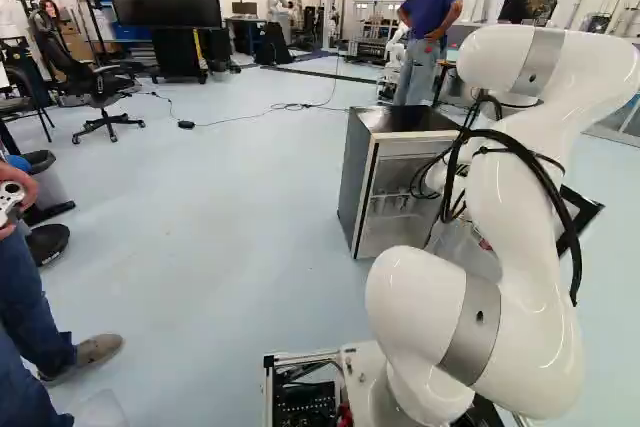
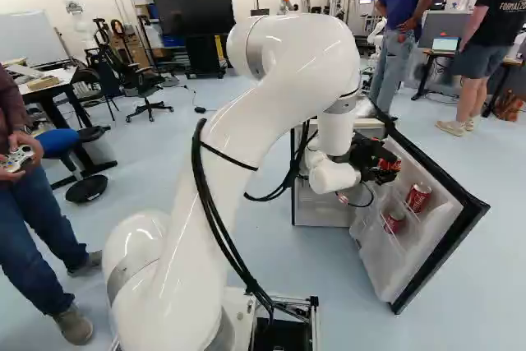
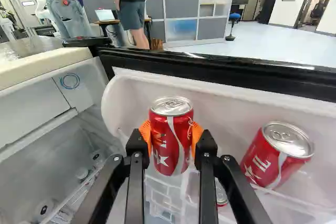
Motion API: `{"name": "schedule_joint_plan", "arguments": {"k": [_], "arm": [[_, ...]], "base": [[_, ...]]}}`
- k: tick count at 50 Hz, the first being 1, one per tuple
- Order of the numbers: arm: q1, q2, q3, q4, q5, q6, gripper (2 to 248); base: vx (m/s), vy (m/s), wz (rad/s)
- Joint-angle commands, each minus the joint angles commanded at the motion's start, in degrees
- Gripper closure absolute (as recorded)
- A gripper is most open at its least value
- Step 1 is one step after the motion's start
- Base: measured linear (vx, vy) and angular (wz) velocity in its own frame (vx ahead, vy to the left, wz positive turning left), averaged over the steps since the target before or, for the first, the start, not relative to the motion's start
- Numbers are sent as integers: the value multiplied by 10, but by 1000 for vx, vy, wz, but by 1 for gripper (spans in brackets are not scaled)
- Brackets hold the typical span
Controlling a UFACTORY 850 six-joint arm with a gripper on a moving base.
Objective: Grab a drink from the fridge
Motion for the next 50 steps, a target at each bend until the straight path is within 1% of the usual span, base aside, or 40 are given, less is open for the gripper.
{"name": "schedule_joint_plan", "arguments": {"k": [9, 26, 50], "arm": [[0, 19, 20, 0, 0, 0, 155], [1, 69, 65, 0, 0, 0, 155], [12, 157, 150, 0, 0, 0, 155]], "base": [[0, 0, 0], [0, 0, 0], [0, 0, 0]]}}
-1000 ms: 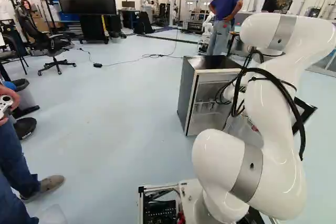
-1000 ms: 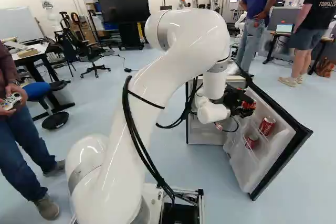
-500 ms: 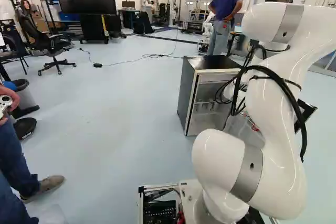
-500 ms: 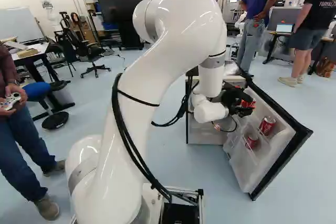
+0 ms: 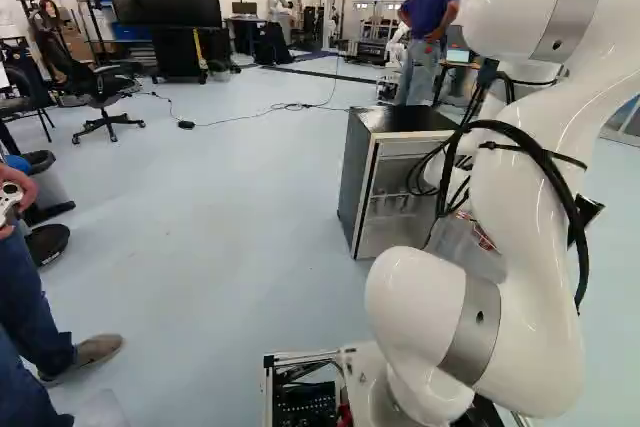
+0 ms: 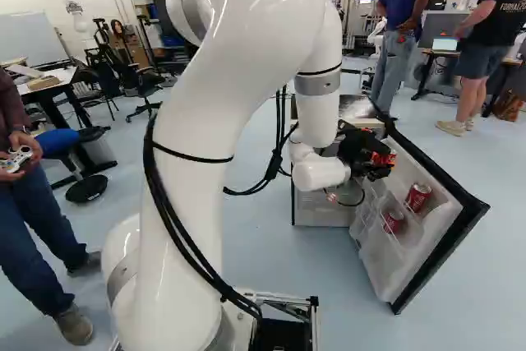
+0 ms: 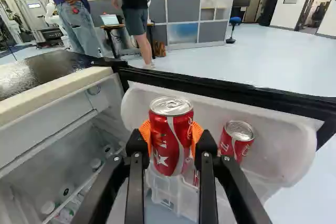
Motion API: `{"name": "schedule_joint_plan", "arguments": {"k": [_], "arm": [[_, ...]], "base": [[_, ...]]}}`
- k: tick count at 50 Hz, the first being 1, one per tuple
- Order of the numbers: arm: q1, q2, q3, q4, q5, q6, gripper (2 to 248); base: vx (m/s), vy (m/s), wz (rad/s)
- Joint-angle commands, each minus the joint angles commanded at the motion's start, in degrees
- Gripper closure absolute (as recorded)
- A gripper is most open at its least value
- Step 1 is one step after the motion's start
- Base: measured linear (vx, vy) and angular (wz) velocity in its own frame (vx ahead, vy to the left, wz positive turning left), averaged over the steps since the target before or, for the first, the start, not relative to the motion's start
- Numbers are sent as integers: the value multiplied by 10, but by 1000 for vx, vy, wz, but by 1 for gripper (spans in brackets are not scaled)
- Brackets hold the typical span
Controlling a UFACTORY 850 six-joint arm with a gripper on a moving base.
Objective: Grab a drink from the fridge
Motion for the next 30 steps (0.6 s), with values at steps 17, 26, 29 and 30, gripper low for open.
{"name": "schedule_joint_plan", "arguments": {"k": [17, 26, 29, 30], "arm": [[19, 61, 53, 0, 0, 0, 155], [33, 89, 74, 0, 0, 0, 155], [39, 98, 79, 0, 0, 0, 155], [41, 100, 81, 0, 0, 0, 155]], "base": [[0, 0, 0], [0, 0, 0], [0, 0, 0], [0, 0, 0]]}}
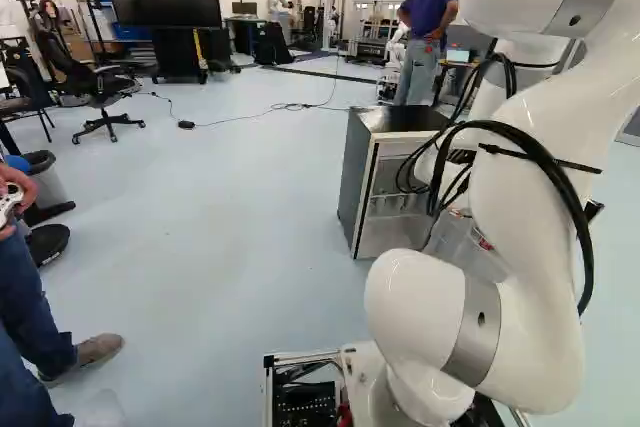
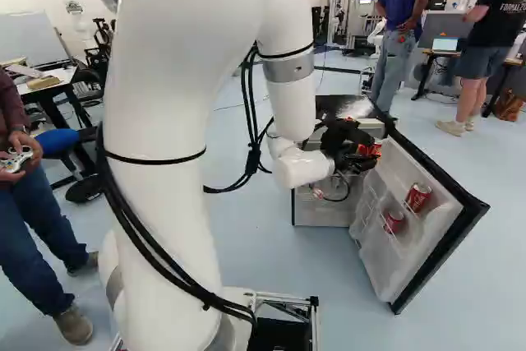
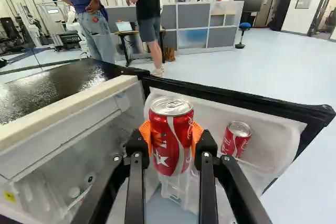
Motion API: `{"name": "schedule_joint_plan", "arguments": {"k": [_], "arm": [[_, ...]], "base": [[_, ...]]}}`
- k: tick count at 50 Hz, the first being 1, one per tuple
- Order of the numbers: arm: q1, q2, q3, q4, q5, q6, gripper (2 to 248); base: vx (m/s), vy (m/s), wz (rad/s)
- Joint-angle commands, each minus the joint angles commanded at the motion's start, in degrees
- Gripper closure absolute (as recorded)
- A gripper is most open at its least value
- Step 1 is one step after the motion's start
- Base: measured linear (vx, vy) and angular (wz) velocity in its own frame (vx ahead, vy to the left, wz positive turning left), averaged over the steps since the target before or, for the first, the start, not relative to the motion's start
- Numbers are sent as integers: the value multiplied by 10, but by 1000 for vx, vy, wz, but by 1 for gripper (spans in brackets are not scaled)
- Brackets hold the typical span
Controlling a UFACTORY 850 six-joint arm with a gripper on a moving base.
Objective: Grab a drink from the fridge
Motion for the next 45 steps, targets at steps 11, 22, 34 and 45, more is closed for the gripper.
{"name": "schedule_joint_plan", "arguments": {"k": [11, 22, 34, 45], "arm": [[23, 25, 13, 0, 0, 0, 155], [47, 48, 21, 0, 0, 0, 155], [73, 66, 24, 0, 0, 0, 155], [95, 75, 17, 0, 0, 0, 155]], "base": [[0, 0, 0], [0, 0, 0], [0, 0, 0], [0, 0, 0]]}}
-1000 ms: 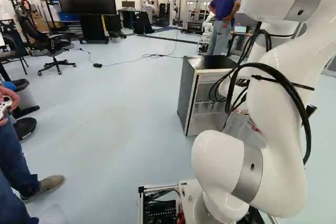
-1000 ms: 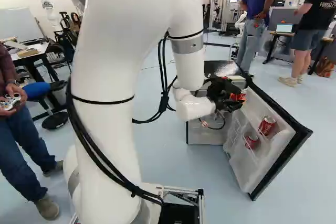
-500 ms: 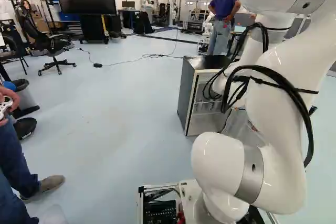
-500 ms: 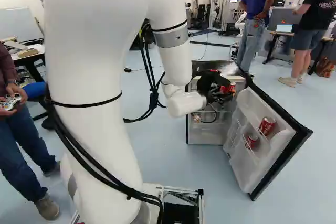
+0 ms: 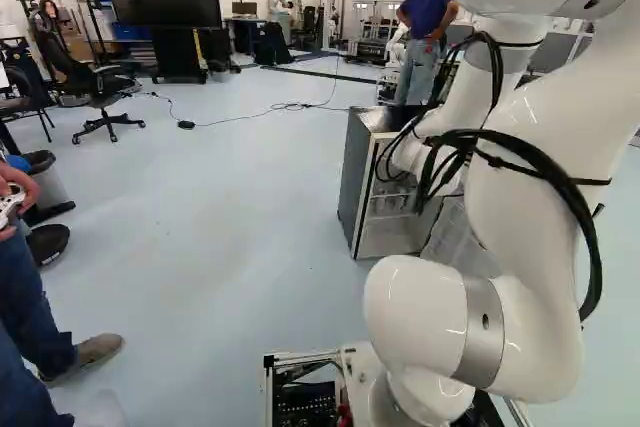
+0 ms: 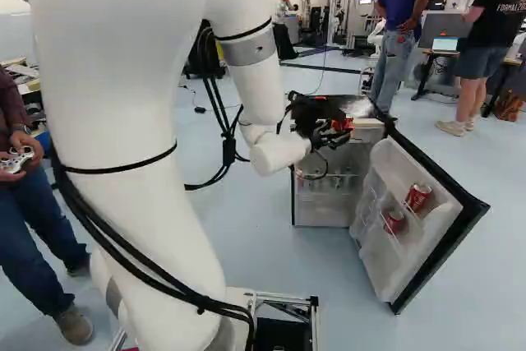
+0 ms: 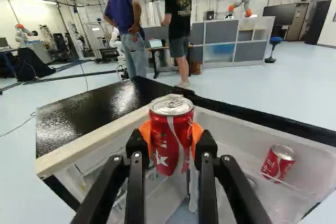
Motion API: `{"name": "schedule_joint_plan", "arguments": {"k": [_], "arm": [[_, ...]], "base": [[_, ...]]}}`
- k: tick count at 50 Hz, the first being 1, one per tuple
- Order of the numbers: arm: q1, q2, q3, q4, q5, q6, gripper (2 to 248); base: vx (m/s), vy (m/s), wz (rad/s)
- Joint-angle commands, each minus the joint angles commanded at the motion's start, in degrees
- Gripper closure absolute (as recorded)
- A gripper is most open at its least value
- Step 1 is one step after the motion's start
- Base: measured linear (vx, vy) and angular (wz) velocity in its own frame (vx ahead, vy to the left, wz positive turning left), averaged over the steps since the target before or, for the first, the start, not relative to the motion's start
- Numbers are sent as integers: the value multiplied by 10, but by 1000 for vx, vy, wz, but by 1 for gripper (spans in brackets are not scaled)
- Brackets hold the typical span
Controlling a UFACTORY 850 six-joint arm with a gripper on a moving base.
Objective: Grab a drink from the fridge
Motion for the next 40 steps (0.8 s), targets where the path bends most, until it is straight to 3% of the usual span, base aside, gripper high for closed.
{"name": "schedule_joint_plan", "arguments": {"k": [19, 40], "arm": [[34, 0, -28, 0, 0, 0, 155], [61, -38, -76, -3, 0, 0, 155]], "base": [[0, 0, 0], [0, 0, 0]]}}
